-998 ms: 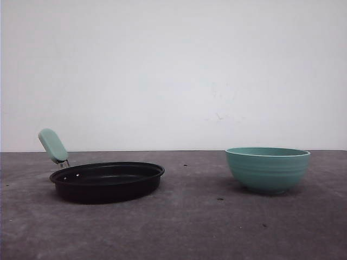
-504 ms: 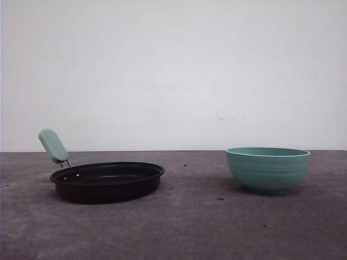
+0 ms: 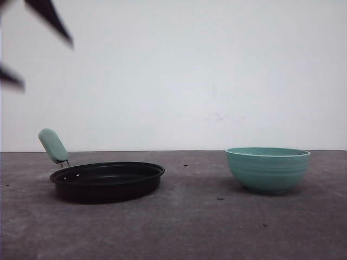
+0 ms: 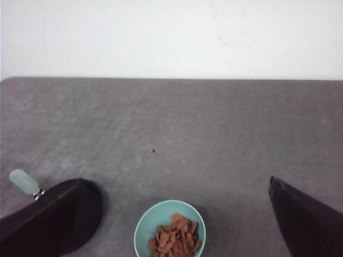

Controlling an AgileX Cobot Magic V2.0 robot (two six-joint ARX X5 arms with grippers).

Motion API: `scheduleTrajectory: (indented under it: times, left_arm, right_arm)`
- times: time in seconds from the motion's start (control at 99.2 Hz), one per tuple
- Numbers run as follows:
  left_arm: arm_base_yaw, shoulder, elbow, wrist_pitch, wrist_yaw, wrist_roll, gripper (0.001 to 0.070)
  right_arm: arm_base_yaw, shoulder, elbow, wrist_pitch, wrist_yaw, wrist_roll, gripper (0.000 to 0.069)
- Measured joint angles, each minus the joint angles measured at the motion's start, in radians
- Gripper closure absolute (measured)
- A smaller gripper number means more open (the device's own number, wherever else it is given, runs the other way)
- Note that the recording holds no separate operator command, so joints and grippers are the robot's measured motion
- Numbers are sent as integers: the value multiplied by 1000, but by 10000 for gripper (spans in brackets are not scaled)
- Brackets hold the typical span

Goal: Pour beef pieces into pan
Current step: 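Grasp the pan's mint-green handle with the left gripper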

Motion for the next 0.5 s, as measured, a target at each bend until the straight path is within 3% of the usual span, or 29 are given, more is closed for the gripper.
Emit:
scheduleTrajectory:
  times: [0.373, 0.434, 0.504]
  left_arm:
    - [-1, 380, -33, 314, 56, -114, 41]
    - [-1, 421, -33, 367, 56, -137, 81]
    - [-1, 457, -33, 412, 56, -162, 191]
  right_arm:
    - [0, 0, 0, -98, 0, -13, 7]
    - [0, 0, 0, -118, 1, -16, 7]
    - [0, 0, 0, -139, 17, -16, 7]
